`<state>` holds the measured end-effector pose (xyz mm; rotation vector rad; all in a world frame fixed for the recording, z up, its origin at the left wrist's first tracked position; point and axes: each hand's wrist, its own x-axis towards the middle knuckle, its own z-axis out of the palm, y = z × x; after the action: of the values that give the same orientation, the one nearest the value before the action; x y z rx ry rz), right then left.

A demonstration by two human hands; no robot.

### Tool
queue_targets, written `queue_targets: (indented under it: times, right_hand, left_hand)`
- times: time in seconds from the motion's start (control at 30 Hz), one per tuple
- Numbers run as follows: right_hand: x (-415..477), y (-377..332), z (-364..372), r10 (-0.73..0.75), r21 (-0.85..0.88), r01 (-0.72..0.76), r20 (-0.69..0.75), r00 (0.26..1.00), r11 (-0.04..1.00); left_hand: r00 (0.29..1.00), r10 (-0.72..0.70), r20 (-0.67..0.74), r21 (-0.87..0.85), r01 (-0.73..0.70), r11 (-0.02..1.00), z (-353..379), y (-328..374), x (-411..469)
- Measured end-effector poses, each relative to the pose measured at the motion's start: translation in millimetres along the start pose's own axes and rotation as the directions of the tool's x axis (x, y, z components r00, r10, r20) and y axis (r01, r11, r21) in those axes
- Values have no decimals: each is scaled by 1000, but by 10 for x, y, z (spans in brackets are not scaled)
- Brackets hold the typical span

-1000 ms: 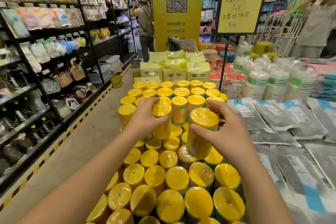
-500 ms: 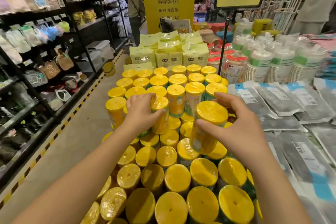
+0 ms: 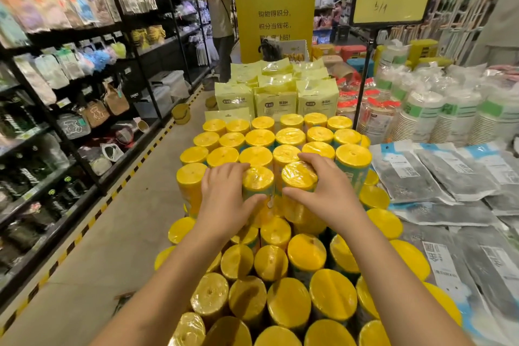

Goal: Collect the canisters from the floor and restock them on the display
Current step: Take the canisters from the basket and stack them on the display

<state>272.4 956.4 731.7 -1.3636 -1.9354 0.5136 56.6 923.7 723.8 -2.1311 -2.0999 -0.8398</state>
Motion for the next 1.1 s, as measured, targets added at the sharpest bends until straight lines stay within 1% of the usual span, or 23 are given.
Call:
queue_targets:
  times: [0.13, 0.27, 0.4, 0.53, 0.63, 0.73, 0.8, 0.87, 0.93, 1.03, 1.1]
  right_hand:
    - [162, 100, 246, -8, -37, 9, 27, 1000, 999]
    - [204, 162, 373, -6, -67, 6, -3, 1000, 998]
    - [188, 210, 429, 9, -88, -13, -44, 999, 996]
    - [186, 219, 388, -13, -178, 12, -3, 1000, 984]
    - [137, 166, 298, -56, -284, 59, 20, 998, 957]
    - [-29, -49, 146, -144, -341, 150, 44, 989, 928]
    - [-207, -255, 24, -178, -361, 206, 109, 978, 909]
    - [-424, -458, -101, -208, -386, 274, 206, 956, 881]
    - [-673, -648, -203, -244, -412, 350, 288, 926, 841]
    - [-1060, -863, -260, -249, -432, 400, 365, 897, 808]
    - [-1282, -959, -252, -272, -443, 437, 388, 880, 783]
  left_hand:
    - [997, 14, -71, -99, -21, 995, -104, -37, -271]
    - [989, 44, -140, -154, -66, 986, -164, -40, -494]
    - [988, -6, -152, -205, -26, 978, -195, 11, -552]
    - [993, 1, -120, -216, -27, 976, -191, 24, -561]
    - [996, 19, -82, -168, -33, 985, -258, 25, -546]
    - [999, 20, -40, -119, -25, 993, -392, 72, -557]
    - [999, 34, -34, -96, -37, 995, -514, 124, -621]
    - [997, 66, -36, -56, -68, 996, -650, 172, -738]
    - [995, 98, -20, 42, -97, 994, -790, 229, -891]
    - [989, 138, 54, 258, -148, 955, -939, 330, -1177]
    - [987, 142, 80, 312, -160, 937, -973, 356, -1417]
